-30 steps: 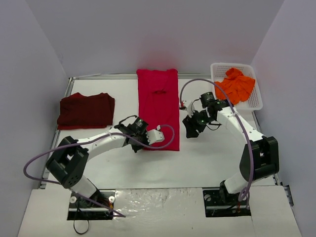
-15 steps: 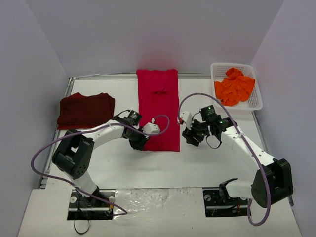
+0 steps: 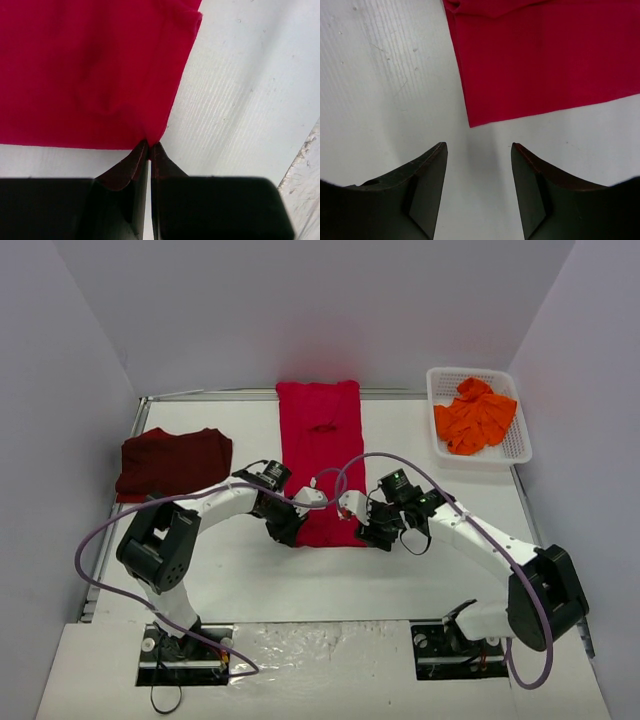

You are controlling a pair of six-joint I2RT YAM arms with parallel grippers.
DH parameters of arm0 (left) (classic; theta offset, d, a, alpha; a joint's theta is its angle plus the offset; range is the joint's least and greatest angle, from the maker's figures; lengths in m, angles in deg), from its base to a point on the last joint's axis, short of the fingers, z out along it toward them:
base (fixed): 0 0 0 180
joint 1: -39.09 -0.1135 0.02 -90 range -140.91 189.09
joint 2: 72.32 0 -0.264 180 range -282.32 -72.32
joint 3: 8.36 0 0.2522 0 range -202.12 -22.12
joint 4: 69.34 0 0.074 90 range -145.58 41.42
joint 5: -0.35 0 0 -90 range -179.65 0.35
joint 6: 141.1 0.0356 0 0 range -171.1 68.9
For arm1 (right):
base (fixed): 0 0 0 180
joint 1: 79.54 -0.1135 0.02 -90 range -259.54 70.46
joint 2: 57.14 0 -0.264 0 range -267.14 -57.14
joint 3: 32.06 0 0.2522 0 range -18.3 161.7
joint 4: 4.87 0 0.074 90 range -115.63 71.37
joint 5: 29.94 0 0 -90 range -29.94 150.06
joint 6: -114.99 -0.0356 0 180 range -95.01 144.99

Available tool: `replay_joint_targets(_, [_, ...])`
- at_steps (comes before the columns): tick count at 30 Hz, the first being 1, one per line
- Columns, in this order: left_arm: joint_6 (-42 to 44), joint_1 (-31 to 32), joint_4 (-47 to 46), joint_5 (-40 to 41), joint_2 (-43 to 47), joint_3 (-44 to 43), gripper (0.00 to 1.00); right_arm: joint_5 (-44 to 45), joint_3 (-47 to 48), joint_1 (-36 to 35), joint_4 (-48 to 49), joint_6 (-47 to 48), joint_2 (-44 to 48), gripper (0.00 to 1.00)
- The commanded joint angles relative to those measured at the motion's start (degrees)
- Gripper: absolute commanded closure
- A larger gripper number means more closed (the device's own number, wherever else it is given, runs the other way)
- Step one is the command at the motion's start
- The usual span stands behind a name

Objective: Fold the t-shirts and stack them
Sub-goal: Grab the bottom of the folded rectangular tshirt with both arms

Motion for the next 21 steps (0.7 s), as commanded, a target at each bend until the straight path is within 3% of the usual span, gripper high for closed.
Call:
replay_joint_targets(1, [0.27, -0.59, 2.33, -1.65, 0.69, -1.82, 0.98, 2.59, -1.26, -1.93, 1.51, 1.48, -1.9, 0.5])
replay_joint_targets(6, [0.09, -1.2, 2.42, -2.27, 0.52, -1.64, 0.98, 7.51, -2.14, -3.43, 5.56, 2.27, -4.27, 0.5])
replay_joint_targets(21, [0.71, -1.9, 2.24, -2.18, -0.63, -1.46, 0.98, 10.33, -0.2, -6.5, 8.11, 2.19, -11.84, 0.51])
